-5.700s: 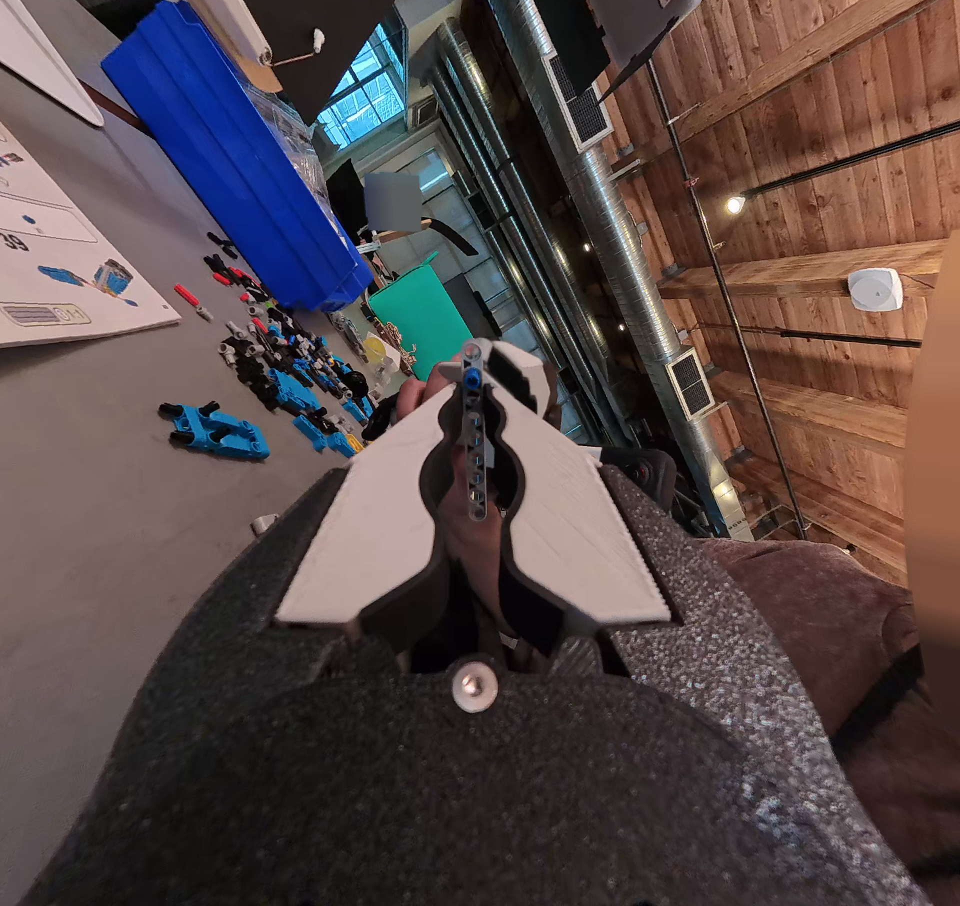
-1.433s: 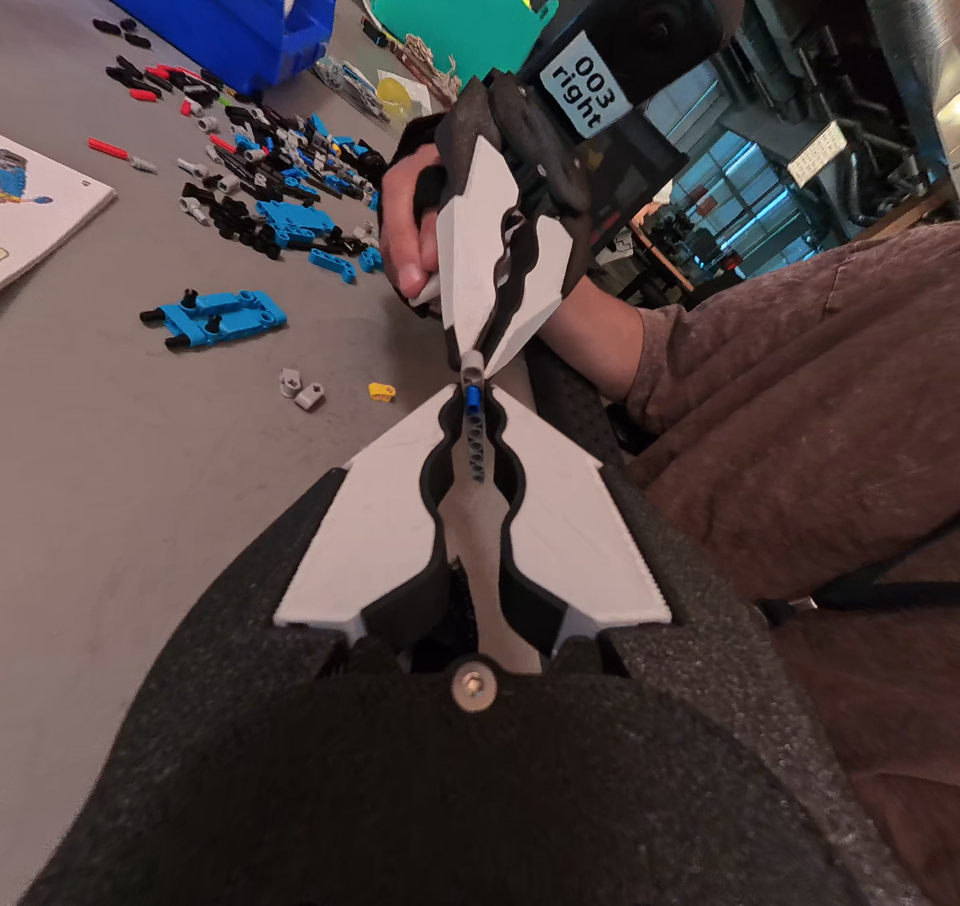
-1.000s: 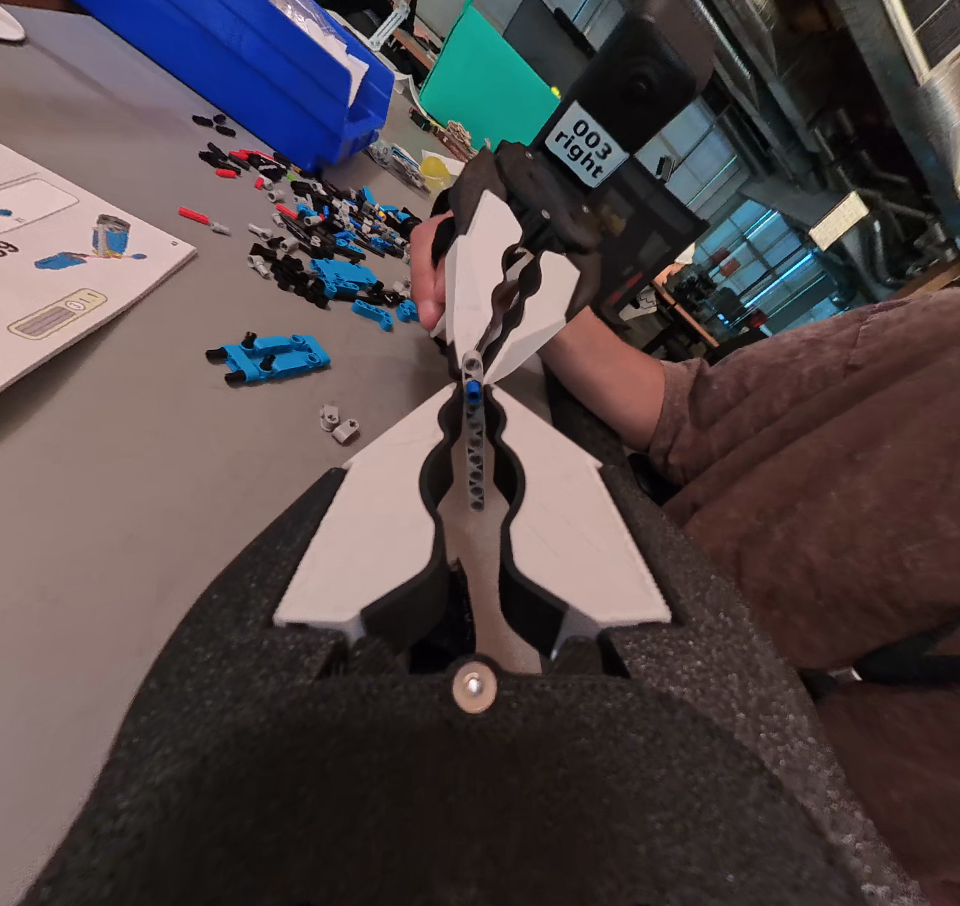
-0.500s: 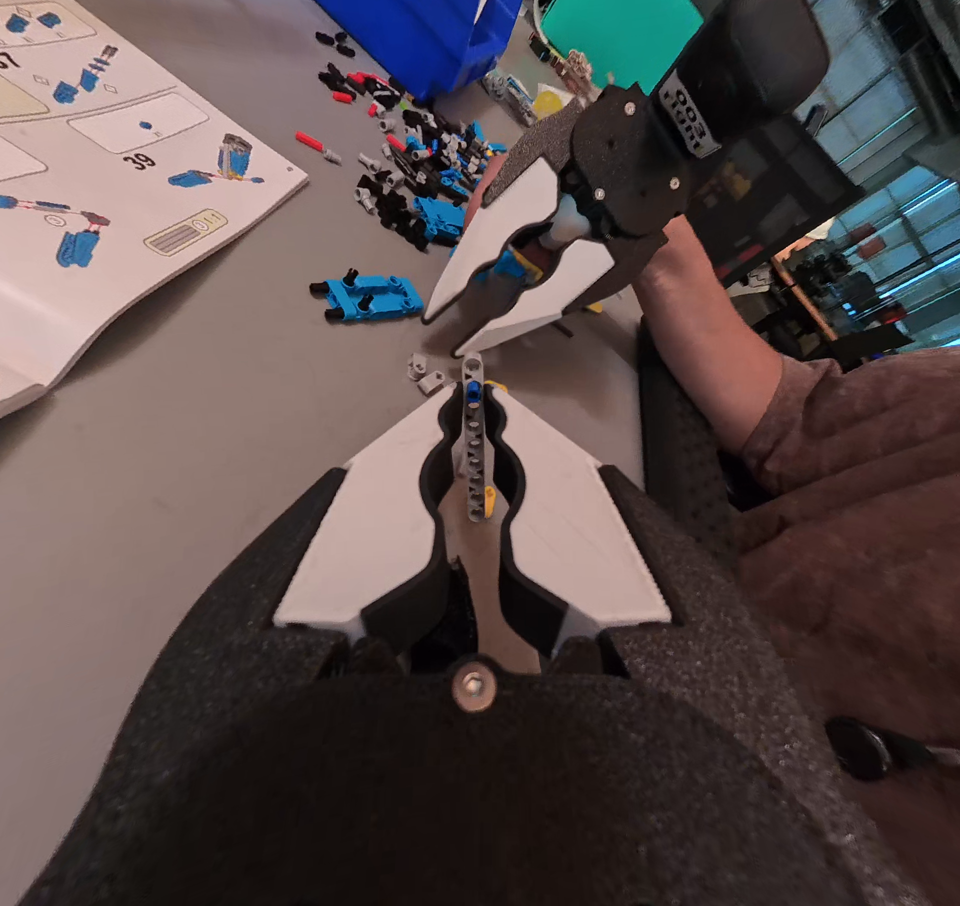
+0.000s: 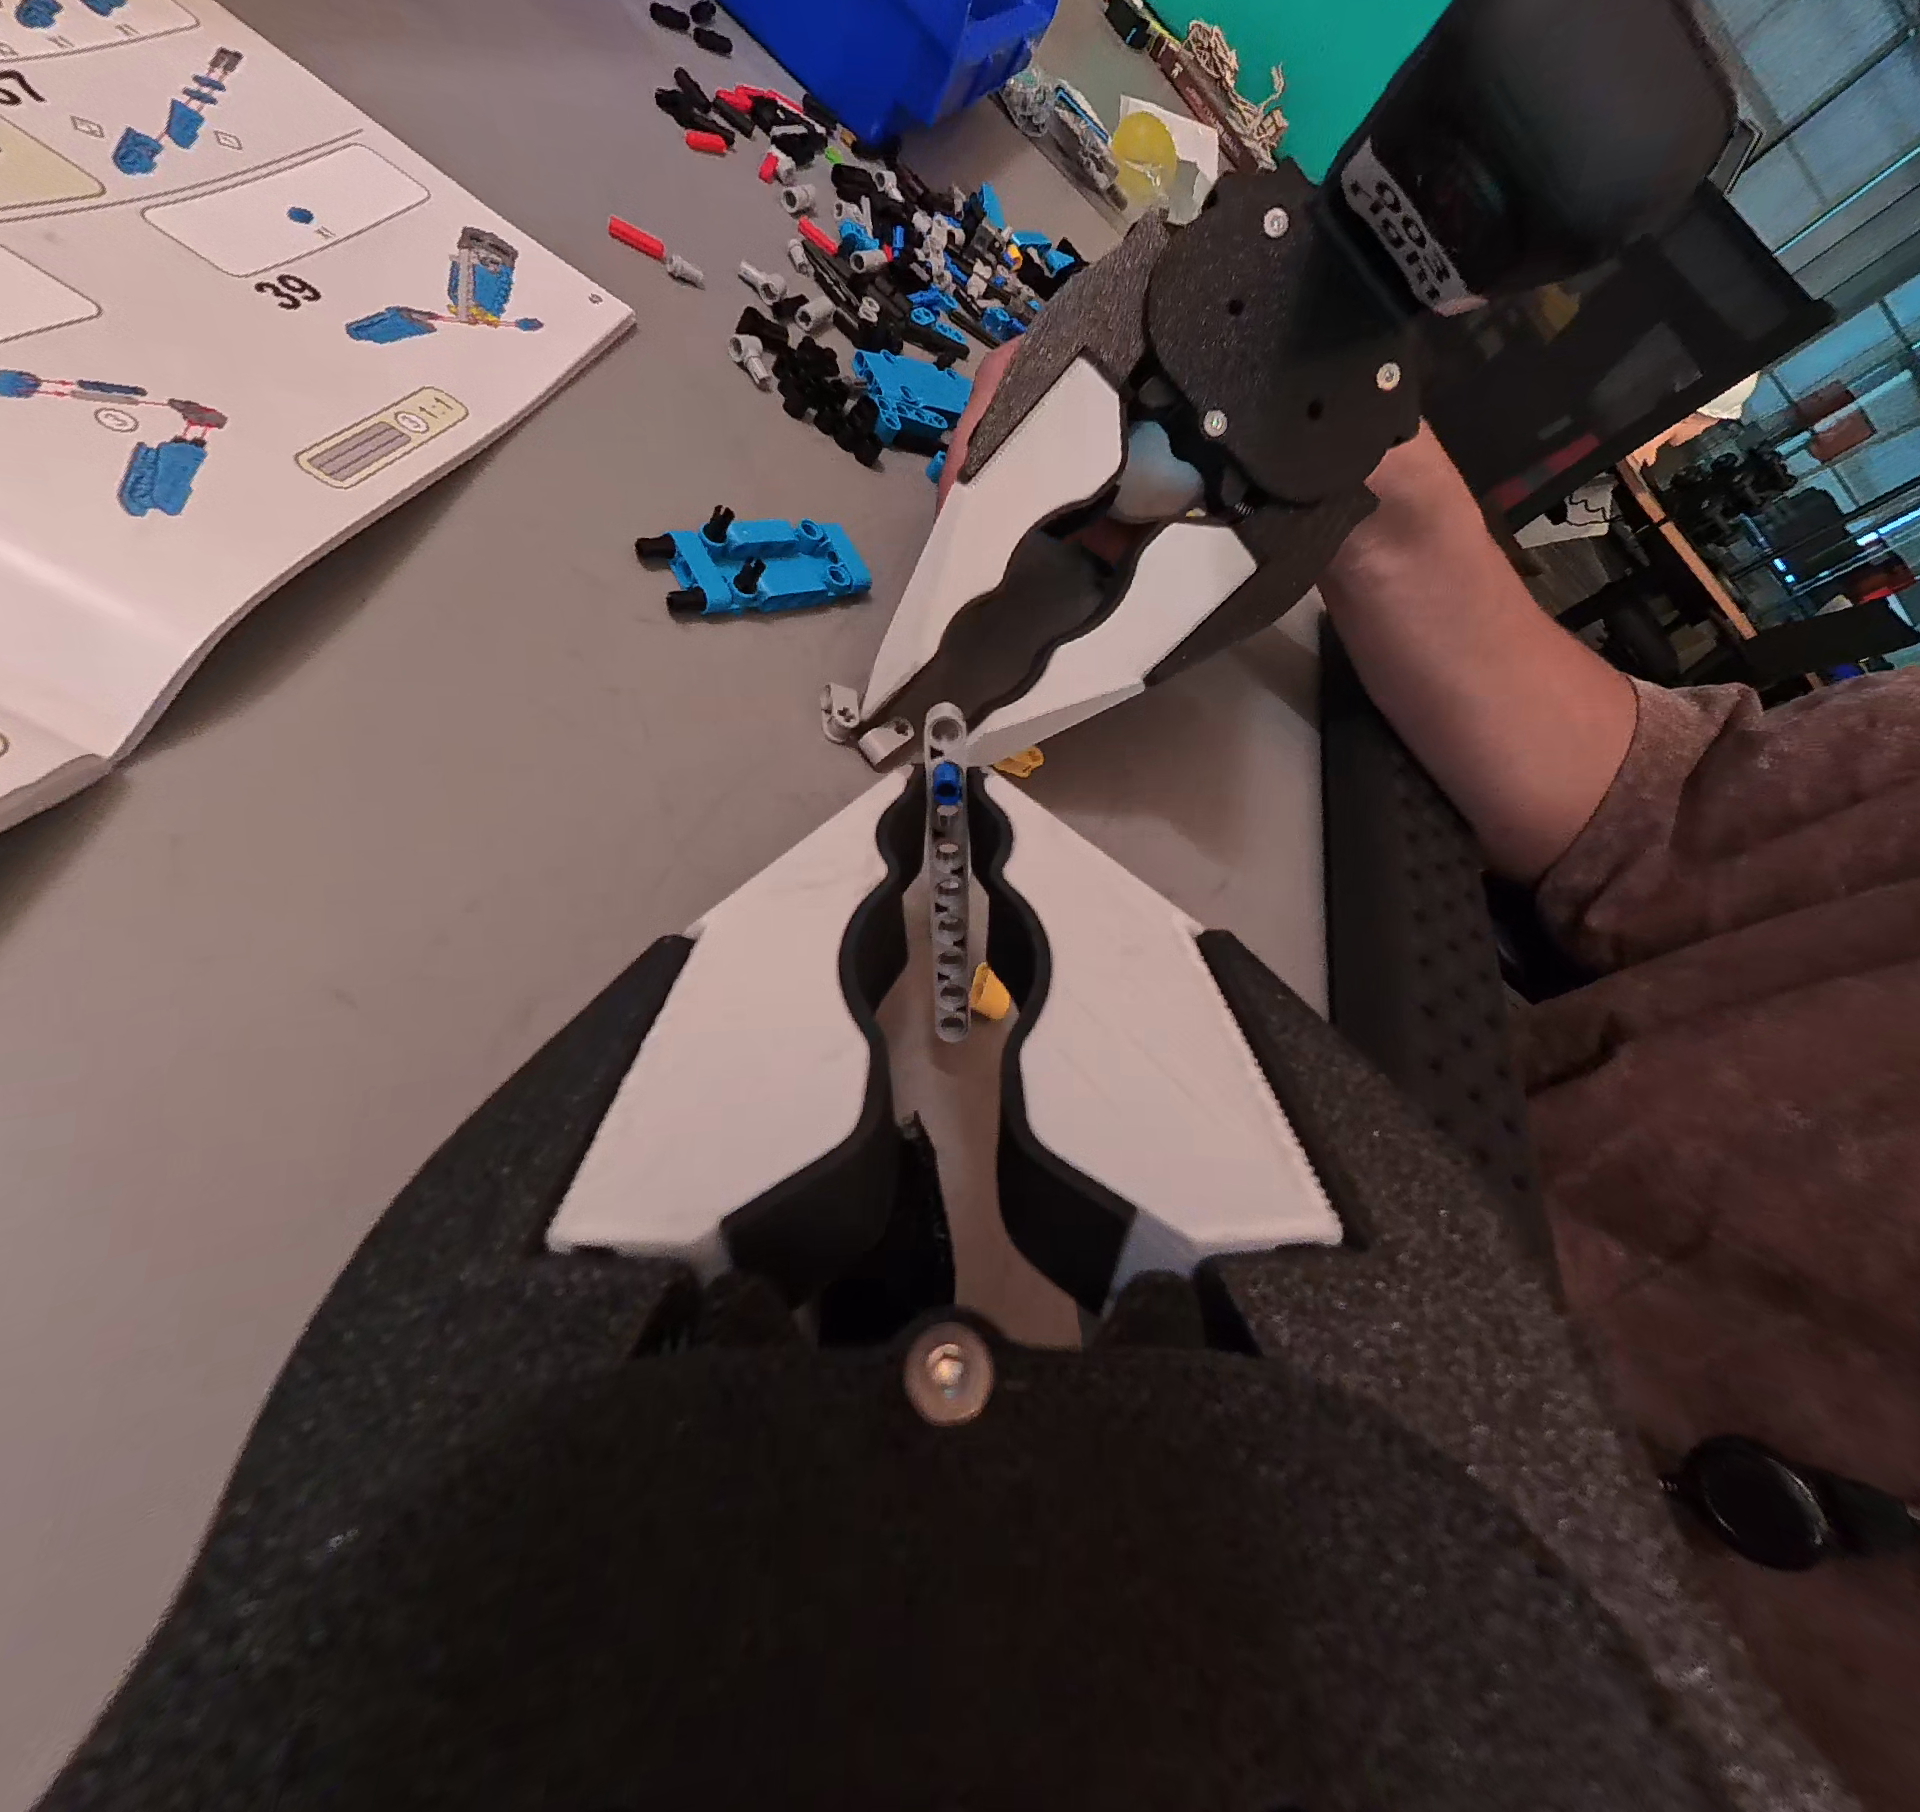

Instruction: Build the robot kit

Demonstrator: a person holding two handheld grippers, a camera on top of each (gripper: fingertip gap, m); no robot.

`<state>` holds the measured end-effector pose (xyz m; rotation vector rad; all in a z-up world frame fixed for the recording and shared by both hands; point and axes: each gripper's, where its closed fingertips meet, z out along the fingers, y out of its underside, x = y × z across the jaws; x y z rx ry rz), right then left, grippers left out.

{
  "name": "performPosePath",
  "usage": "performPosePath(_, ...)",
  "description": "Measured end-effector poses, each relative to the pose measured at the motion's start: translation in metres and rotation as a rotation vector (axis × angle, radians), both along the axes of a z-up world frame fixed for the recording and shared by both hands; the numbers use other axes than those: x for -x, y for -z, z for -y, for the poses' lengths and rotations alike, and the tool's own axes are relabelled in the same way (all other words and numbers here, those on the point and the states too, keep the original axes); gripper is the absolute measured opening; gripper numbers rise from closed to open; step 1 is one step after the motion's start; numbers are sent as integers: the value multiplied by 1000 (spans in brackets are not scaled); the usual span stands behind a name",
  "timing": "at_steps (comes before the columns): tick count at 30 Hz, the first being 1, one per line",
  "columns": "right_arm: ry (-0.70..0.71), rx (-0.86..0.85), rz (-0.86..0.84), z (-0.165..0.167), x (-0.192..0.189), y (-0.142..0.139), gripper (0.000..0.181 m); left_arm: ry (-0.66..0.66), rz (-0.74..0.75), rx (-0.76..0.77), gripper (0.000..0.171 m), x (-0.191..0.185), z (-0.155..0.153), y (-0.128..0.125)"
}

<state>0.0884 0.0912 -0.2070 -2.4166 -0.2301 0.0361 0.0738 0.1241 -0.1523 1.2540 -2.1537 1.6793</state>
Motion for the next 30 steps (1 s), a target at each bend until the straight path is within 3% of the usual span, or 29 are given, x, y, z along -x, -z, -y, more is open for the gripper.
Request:
performPosePath(6, 5, 2, 62, -1, -5, -3, 8, -6, -3, -4, 7, -1, -2, 2)
performPosePath(9, 15, -126, 134, -12, -11, -28, 7, -9, -9, 17, 7, -1, 0, 0)
performPosePath(12, 37, -328, 269, -29, -12, -65, 7, -17, -4, 120, 7, -2, 1, -15)
performPosePath(17, 50, -490, 351, -44, -3, -95, 7, -39, 32, 352, 7, -4, -6, -52)
performPosePath(22, 114, -599, 443, -51, -5, -115, 7, -65, -21, 549, 6, -8, -16, -70)
performPosePath(30, 252, -690, 380, -55, -12, -131, 7, -106, 54, 609, 6, -11, -23, -87)
